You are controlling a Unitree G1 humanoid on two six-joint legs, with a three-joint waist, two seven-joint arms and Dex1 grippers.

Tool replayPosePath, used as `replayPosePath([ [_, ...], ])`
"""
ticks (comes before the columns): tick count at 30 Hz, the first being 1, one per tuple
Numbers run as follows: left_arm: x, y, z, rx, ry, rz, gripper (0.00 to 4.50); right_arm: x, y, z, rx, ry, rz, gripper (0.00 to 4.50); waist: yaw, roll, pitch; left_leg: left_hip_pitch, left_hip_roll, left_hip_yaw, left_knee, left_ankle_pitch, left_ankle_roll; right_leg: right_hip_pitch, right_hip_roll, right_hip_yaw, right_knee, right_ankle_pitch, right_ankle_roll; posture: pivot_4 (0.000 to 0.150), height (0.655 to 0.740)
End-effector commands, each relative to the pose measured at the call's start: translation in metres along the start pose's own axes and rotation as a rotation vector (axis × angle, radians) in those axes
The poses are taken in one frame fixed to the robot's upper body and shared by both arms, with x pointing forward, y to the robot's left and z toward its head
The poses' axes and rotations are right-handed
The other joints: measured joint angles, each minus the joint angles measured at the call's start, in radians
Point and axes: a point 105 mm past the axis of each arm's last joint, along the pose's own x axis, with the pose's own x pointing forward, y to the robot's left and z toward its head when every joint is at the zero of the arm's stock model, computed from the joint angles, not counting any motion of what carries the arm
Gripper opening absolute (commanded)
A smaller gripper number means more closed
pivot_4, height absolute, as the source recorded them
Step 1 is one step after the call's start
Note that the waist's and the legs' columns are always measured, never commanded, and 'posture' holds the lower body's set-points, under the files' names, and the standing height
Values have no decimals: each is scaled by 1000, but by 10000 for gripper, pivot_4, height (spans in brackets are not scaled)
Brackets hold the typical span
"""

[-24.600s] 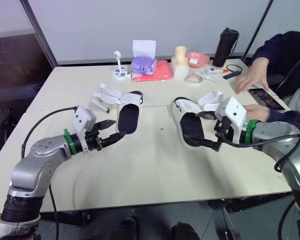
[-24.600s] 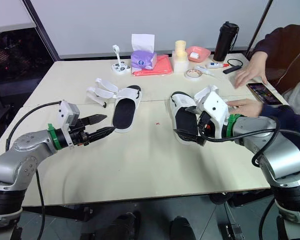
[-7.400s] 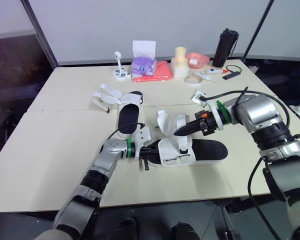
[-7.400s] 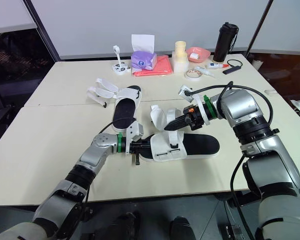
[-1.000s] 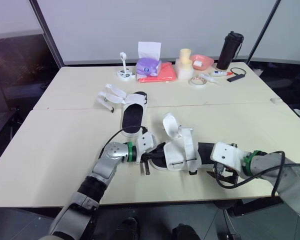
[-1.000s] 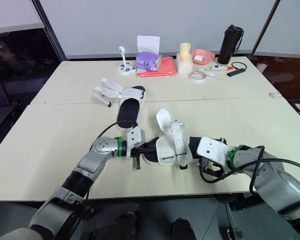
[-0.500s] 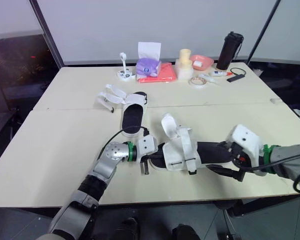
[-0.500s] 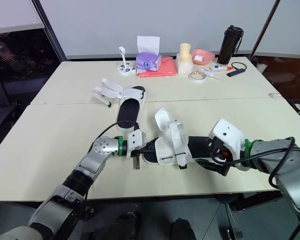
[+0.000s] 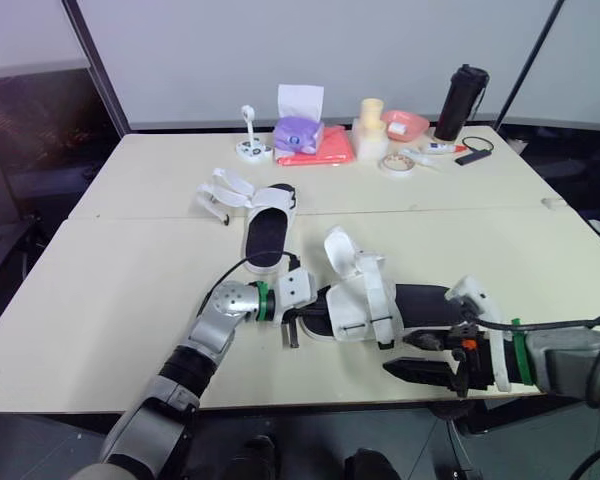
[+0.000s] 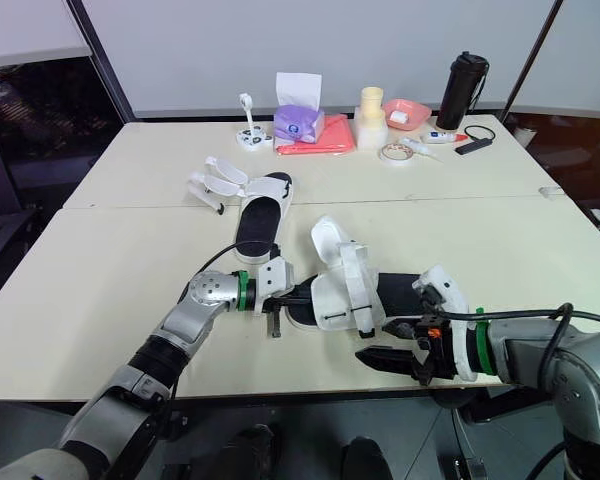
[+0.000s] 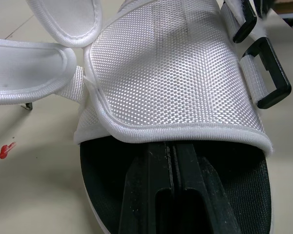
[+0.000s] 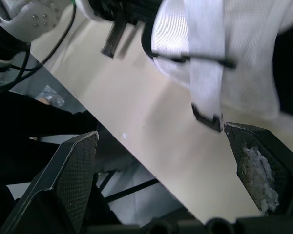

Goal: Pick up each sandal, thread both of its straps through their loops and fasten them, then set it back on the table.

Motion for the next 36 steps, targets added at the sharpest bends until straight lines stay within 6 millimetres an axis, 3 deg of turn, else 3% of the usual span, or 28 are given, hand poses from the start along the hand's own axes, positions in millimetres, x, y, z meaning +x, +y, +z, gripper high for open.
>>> replayPosePath([
  [1, 1, -8, -13, -35, 48, -34, 0, 6, -5, 3, -7, -16, 7, 44670, 0, 0, 0, 0, 0, 0, 0, 0, 0, 0, 0, 0, 0, 0, 0, 1500, 7344],
  [14, 0, -5, -11, -37, 40, -21, 0, 24, -10, 16, -13, -31, 75, 44670, -1, 0, 0, 0, 0, 0, 0, 0, 0, 0, 0, 0, 0, 0, 0, 1500, 7344],
  [17, 0, -5, -11, -37, 41, -17, 0, 30, -9, 16, -17, -24, 88, 32604, -1, 0, 0, 0, 0, 0, 0, 0, 0, 0, 0, 0, 0, 0, 0, 1500, 7344],
  [19, -1, -4, -11, -37, 41, -14, 0, 32, -10, 17, -16, -24, 90, 20006, -1, 0, 0, 0, 0, 0, 0, 0, 0, -1, 0, 0, 0, 0, 0, 1500, 7344],
  [23, -1, -5, -11, -38, 39, -14, 0, 33, -11, 16, -19, -21, 97, 431, -1, 0, 0, 0, 0, 0, 0, 0, 0, 0, 0, 0, 0, 0, 0, 1500, 7344],
  [27, 0, -6, -10, -40, 38, -19, 0, 31, -4, 10, -41, 5, 120, 431, -1, 0, 0, 0, 0, 0, 0, 0, 0, -1, 0, 0, 0, 0, 0, 1500, 7344],
  [30, 0, -7, -10, -41, 37, -18, 0, 26, 17, -5, -126, 75, 198, 431, 2, 0, 0, -1, 0, -1, 0, 0, 0, -1, 0, 0, 0, 0, 0, 1500, 7344],
  [36, -1, -5, -10, -40, 39, -13, 0, 17, 34, -29, -238, 179, 245, 431, 0, 0, 0, -1, 0, 0, 0, -1, 1, 0, 0, 0, -1, 0, 1, 1500, 7344],
])
